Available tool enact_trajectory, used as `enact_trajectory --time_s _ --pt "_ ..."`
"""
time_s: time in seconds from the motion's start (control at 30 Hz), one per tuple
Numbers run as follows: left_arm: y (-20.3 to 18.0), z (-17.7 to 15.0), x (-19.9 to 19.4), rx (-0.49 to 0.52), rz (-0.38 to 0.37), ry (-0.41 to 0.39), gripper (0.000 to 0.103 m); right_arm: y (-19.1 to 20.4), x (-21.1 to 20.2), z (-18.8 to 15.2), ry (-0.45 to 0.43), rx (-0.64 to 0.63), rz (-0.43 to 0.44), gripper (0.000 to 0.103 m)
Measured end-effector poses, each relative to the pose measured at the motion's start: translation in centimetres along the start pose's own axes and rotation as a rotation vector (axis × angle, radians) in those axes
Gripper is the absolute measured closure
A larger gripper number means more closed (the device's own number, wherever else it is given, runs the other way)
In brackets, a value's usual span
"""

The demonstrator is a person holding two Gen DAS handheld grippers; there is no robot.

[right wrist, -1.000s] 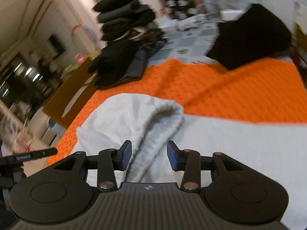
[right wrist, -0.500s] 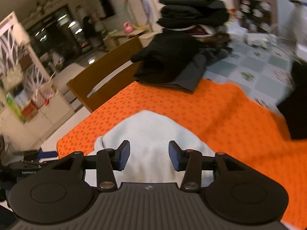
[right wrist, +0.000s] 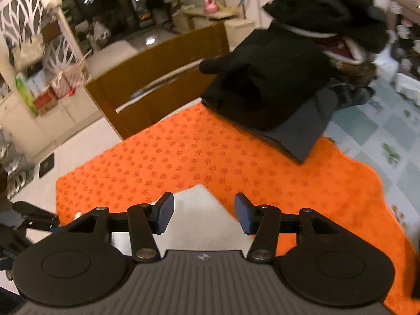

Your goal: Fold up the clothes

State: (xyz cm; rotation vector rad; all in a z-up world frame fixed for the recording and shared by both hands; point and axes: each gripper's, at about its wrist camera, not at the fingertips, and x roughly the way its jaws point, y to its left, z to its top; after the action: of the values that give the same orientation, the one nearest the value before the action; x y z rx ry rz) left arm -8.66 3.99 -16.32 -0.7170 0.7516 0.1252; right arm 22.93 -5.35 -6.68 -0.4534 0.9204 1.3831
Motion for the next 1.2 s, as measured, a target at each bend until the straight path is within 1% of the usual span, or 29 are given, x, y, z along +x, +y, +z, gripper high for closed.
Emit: enact_trajectory --time_s 0.1,0.23,0.27,0.3,0.33,0.37,0.4,0.43,0.53,0.63,0.73,0.77,0.83,0.93,0.97,1.0,1.07,1.1,1.13,1.17,1.2 --pt "0.7 -0.3 0.3 -0.054 -0.021 0.020 0.052 -0.8 3.5 1.2 0.060 0.000 0.037 0.045" --pt "1.3 -1.0 0.4 -0.111 -0.028 0.038 0.042 -1.2 7.4 2.3 0.138 0.003 0.094 0.045" --pt "1.4 -1.2 0.5 -0.120 -0.029 0.043 0.041 -1.3 8.2 2.4 0.163 0.013 0.115 0.046" --pt "1.5 -1.2 0.6 -0.133 -0.033 0.043 0.041 -1.4 9.0 2.5 0.191 0.026 0.135 0.052" --pt "1.6 -1.2 0.6 -0.144 -0.036 0.040 0.041 -1.3 9.3 2.4 0.201 0.030 0.137 0.071" --pt "1.6 -1.4 0.5 -0.151 -0.031 0.026 0.044 -1.2 9.4 2.2 0.203 0.029 0.132 0.077" --pt "1.4 -1.6 0.4 -0.155 -0.027 0.011 0.067 -1.2 9.5 2.1 0.205 0.029 0.126 0.087" --pt "1.1 -1.9 0.1 -0.149 -0.026 0.000 0.073 -1.2 8.8 2.1 0.181 0.037 0.120 0.093" --pt "-0.5 -2.6 -1.4 -0.118 -0.012 -0.037 0.082 -1.4 5.3 2.2 0.080 0.075 0.101 0.096" --pt "-2.1 -3.0 -4.0 -0.099 -0.041 -0.067 0.084 -1.5 1.9 2.4 -0.021 0.112 0.081 0.096" --pt "-2.7 -4.0 -5.1 -0.089 -0.063 -0.047 0.084 -1.7 -1.6 2.5 -0.122 0.148 0.062 0.097" --pt "-2.4 -4.4 -4.8 -0.106 -0.071 -0.030 0.084 -1.8 -1.3 2.4 -0.129 0.153 0.049 0.097" --pt "-1.2 -4.9 -4.2 -0.162 -0.066 -0.019 0.084 -2.2 0.4 2.0 -0.120 0.157 0.021 0.097" --pt "0.3 -5.0 -3.8 -0.207 -0.043 -0.013 0.082 -2.7 2.9 1.5 -0.108 0.162 -0.022 0.097" --pt "0.5 -5.1 -3.8 -0.219 -0.039 -0.008 0.081 -2.9 3.7 1.3 -0.104 0.163 -0.036 0.097" --pt "0.7 -5.3 -3.8 -0.232 -0.034 -0.002 0.075 -3.1 4.6 1.1 -0.099 0.165 -0.050 0.096" --pt "1.0 -5.6 -4.2 -0.251 -0.024 0.001 0.072 -3.4 6.3 0.7 -0.091 0.168 -0.079 0.094" --pt "1.0 -5.8 -4.8 -0.257 -0.013 -0.009 0.068 -3.6 7.1 0.5 -0.087 0.170 -0.093 0.087" --pt "0.9 -6.0 -5.4 -0.261 -0.001 -0.020 0.066 -3.7 6.8 0.6 -0.093 0.168 -0.099 0.071" --pt "0.7 -6.2 -6.0 -0.253 0.013 -0.033 0.065 -3.8 6.1 0.6 -0.104 0.164 -0.101 0.066" --pt "0.5 -6.3 -6.6 -0.244 0.027 -0.047 0.063 -3.8 5.3 0.7 -0.115 0.160 -0.102 0.065"
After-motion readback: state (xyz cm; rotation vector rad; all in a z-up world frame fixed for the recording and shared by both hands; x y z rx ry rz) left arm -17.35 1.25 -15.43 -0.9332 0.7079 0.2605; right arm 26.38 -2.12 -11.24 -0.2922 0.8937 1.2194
